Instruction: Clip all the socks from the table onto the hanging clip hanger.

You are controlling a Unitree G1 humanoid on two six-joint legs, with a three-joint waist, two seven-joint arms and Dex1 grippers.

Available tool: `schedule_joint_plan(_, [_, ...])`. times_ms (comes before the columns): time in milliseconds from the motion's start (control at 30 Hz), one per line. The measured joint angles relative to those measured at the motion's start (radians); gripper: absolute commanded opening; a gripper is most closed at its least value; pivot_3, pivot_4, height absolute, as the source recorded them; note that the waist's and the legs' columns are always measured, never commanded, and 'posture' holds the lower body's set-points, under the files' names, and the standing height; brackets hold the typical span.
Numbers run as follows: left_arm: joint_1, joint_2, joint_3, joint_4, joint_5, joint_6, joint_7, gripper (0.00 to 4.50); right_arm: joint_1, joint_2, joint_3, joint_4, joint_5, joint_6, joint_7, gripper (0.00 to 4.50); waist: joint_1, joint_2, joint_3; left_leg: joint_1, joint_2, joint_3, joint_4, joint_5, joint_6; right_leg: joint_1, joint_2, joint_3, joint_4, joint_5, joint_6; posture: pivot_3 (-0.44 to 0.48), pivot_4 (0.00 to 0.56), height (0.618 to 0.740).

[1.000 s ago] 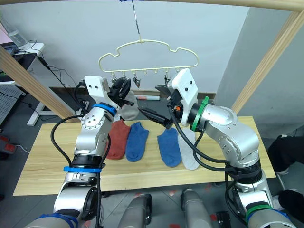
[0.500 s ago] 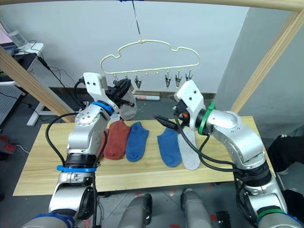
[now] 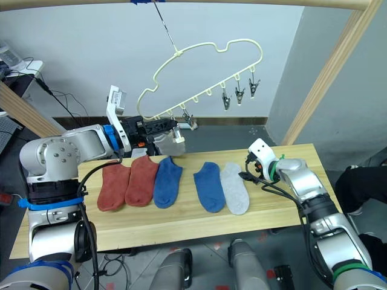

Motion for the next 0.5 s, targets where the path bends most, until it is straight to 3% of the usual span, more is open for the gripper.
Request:
schedule_joint_plan(267, [-0.015,-0.031,0.078,0.008,-0.066,0.110,0.066,0.01,-0.085,0.157,-0.002,0.318,-0.084,-0.142,-0.030,4.47,0.003,0.000,0.000,-0.001,-0.002,0.000,0.000,0.000,-0.001,0.000,-0.003,0.000,0.000,0.003,-0.005,-0.028,0.257,0.740])
schedule_joint_plan(367, [-0.012,-0.032,0.078,-0.009,-0.066,0.113,0.080,0.00,-0.113,0.178,-0.004,0.391,-0.108,-0.193,-0.042,3.87,0.005,0.000,0.000,-0.001,-0.002,0.000,0.000,0.001,-0.002,0.000,-0.006,0.000,0.000,0.003,-0.005,-0.020,0.256,0.740])
schedule_joint_plan(500, [-0.005,-0.031,0.088,-0.023,-0.072,0.121,0.094,0.00,-0.119,0.179,-0.005,0.428,-0.141,-0.248,-0.040,2.55,0.008,0.000,0.000,0.000,-0.002,0.000,0.000,0.002,-0.003,0.001,-0.007,0.000,0.000,0.003,-0.005,-0.013,0.254,0.740])
